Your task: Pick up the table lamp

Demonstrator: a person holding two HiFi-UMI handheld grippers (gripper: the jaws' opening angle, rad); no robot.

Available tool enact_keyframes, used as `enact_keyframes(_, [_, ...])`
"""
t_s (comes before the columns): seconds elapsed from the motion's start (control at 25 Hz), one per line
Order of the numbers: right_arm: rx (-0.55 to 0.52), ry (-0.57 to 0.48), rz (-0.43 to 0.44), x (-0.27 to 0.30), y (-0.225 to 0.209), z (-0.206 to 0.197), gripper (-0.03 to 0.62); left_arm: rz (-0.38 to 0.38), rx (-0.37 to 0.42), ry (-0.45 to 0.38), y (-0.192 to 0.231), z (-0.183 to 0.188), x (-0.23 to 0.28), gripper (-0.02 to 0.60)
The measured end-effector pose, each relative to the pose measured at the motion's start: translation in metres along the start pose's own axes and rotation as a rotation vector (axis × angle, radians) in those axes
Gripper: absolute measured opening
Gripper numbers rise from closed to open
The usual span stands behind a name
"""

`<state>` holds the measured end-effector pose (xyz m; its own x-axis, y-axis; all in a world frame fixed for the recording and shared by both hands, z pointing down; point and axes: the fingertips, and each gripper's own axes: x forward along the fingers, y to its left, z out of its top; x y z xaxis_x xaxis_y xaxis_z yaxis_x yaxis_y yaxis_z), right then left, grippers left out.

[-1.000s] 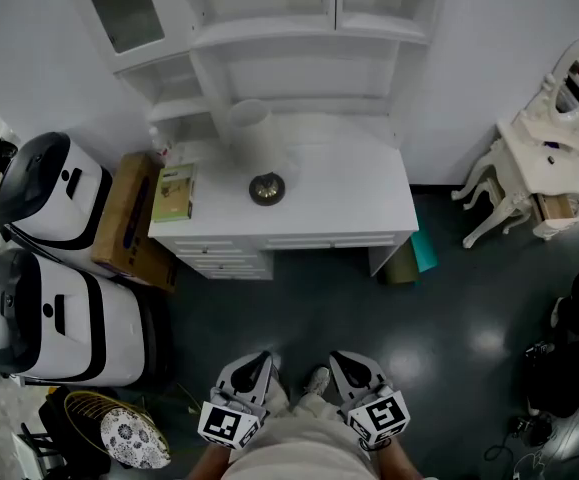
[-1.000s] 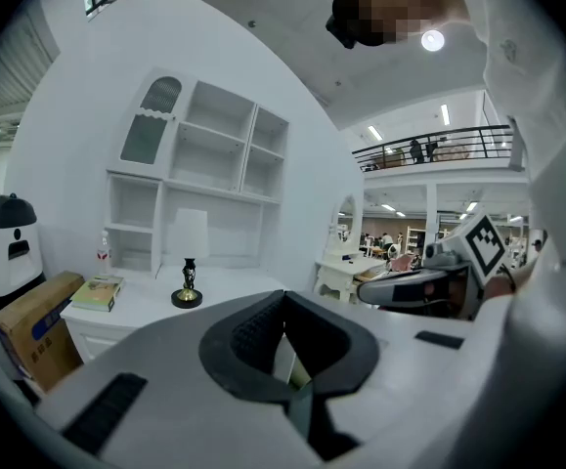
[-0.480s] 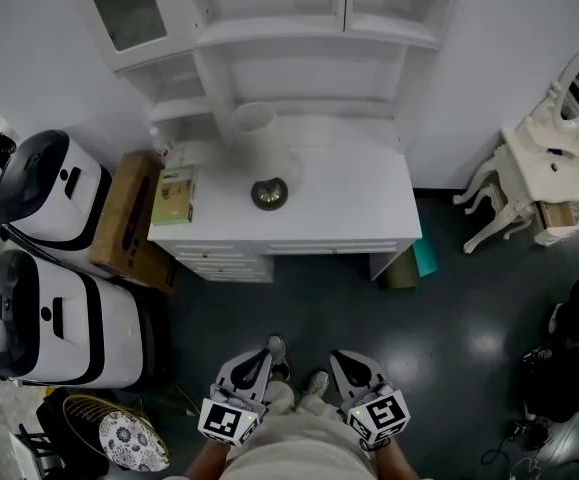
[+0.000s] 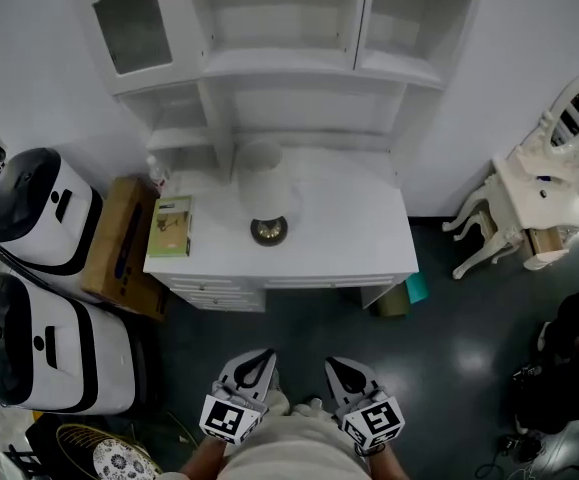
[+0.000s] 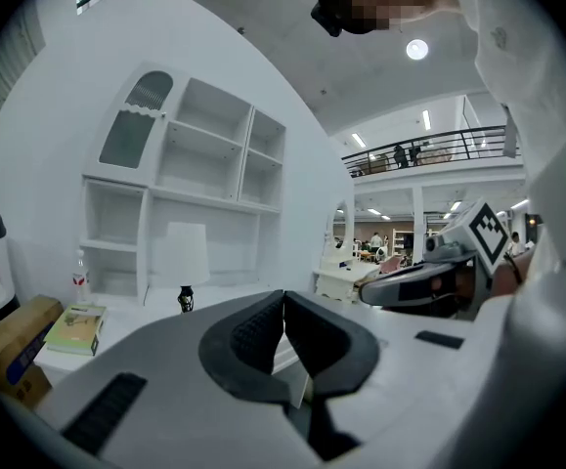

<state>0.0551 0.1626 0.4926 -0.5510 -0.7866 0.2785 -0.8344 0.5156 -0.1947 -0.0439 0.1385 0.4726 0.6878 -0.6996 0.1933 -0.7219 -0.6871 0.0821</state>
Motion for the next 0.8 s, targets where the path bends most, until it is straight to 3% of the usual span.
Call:
enact_keyframes(0.48, [-0.025, 0.008, -0.032, 0.081, 0.011, 0.026, 0.012, -0.024, -0.006, -0.010, 0.086, 0.005, 0.013, 0.011])
enact_keyframes(0.8, [0.008, 0.044, -0.093, 0.104, 0.019, 0.019, 0.012, -0.079, -0.007, 0.027, 0.131, -0.004, 0.019, 0.011])
